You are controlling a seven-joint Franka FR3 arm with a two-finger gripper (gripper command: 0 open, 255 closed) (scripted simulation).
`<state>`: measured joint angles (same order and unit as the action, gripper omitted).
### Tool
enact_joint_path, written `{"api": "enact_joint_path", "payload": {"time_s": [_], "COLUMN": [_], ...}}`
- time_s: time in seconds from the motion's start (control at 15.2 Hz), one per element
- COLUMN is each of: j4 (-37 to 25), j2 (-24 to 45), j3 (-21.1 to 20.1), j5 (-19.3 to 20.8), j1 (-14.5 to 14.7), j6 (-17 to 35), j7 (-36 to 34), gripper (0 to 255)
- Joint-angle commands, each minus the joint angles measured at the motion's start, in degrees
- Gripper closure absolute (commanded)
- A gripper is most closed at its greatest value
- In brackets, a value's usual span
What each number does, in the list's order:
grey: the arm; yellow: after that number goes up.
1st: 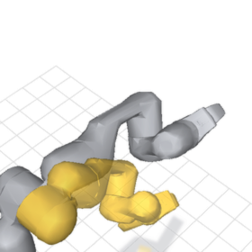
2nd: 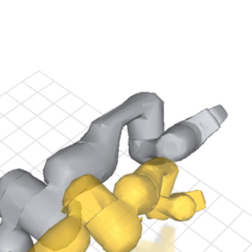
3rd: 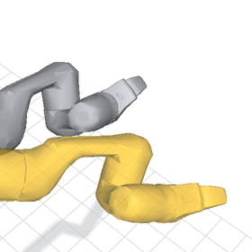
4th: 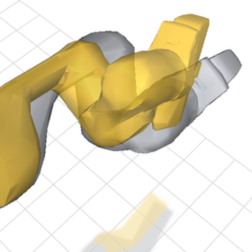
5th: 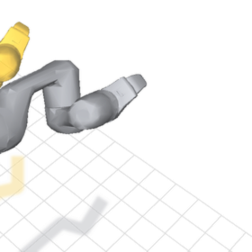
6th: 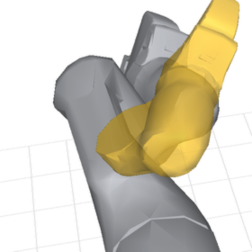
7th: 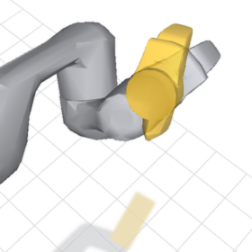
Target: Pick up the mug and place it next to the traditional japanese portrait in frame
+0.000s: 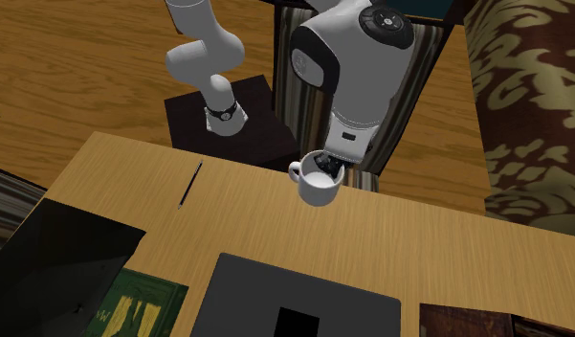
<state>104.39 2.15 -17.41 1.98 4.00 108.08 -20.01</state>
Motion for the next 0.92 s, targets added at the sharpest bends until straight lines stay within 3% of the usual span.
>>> {"api": "enact_joint_path", "payload": {"time_s": [0.0, 0.86], "j4": [-1.4, 18.7], "j2": [-0.1, -18.8], "j3": [0.0, 8.7], "j5": [-0.1, -3.8], "j1": [0.0, -5.9], "j6": [-1.5, 0.5], "j7": [0.1, 16.0], "gripper": [255, 255]}}
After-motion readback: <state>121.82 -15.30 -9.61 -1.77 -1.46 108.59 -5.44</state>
